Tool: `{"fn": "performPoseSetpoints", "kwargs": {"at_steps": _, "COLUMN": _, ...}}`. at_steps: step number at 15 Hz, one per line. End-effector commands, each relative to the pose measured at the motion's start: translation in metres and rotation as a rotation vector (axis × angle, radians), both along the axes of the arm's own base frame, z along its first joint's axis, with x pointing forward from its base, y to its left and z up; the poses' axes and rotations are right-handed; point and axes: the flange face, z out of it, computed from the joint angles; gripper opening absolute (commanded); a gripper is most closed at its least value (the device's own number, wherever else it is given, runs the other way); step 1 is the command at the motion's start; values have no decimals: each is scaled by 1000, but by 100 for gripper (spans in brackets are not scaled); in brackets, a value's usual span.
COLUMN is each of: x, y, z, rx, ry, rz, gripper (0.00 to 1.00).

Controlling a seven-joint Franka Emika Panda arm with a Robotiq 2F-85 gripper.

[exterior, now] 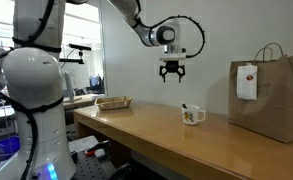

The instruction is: Put the marker in the white cup

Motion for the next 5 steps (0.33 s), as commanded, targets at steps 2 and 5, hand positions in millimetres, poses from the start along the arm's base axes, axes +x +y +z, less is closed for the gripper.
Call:
{"fn": "performPoseSetpoints", "kwargs": {"at_steps": 2, "x": -14, "y": -9, "z": 2, "rx": -127, "ry": 75, "rz": -217, "gripper": 100}}
{"fn": "performPoseSetpoints", "kwargs": {"at_steps": 5, "x": -22, "y": -13, "z": -4, "rx": -198, "ry": 158, "rz": -357, "gripper": 100}}
